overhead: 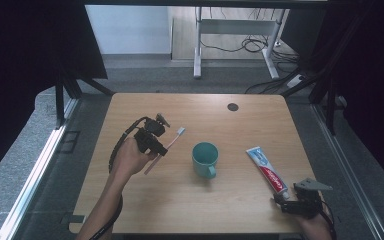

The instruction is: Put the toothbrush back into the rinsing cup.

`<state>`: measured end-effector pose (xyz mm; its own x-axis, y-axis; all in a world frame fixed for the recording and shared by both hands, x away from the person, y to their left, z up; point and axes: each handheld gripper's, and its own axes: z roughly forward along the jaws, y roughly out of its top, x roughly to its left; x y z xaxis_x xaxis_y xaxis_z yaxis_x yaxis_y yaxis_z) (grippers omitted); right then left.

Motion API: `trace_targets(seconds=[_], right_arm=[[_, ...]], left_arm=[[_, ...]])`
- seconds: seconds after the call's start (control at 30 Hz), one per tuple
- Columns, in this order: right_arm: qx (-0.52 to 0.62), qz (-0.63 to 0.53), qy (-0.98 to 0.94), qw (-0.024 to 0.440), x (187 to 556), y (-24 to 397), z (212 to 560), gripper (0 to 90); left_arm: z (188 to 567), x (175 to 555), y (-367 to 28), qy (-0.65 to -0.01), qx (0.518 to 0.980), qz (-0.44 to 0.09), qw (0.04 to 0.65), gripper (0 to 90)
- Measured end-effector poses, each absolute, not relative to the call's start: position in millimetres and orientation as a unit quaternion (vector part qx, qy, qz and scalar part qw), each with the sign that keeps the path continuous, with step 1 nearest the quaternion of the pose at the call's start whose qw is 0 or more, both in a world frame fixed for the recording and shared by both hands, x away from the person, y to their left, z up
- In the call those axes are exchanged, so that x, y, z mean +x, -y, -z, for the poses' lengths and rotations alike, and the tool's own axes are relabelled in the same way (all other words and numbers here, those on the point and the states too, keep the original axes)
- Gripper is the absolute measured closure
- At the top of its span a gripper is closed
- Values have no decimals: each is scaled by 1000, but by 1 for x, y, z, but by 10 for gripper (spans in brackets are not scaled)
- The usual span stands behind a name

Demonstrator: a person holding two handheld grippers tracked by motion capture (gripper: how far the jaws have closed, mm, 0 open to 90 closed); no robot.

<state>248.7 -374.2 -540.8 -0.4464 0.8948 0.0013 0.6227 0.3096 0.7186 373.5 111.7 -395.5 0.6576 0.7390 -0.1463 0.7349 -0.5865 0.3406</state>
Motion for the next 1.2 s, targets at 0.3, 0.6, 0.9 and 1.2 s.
trace_targets(seconds=[0.3, 0.6, 0.9, 1.2], right_arm=[[485, -332, -783, 205, 249, 374, 541, 75], [485, -332, -783, 205, 249, 374, 541, 75], [485, -332, -783, 205, 249, 374, 541, 74], [485, -332, -783, 205, 249, 374, 541, 74]], left_arm=[[383, 374, -102, -393, 891, -22, 227, 842], [376, 376, -95, -382, 885, -39, 262, 842], [369, 376, -84, -369, 875, -60, 307, 842], [366, 377, -72, -356, 869, -68, 336, 842]])
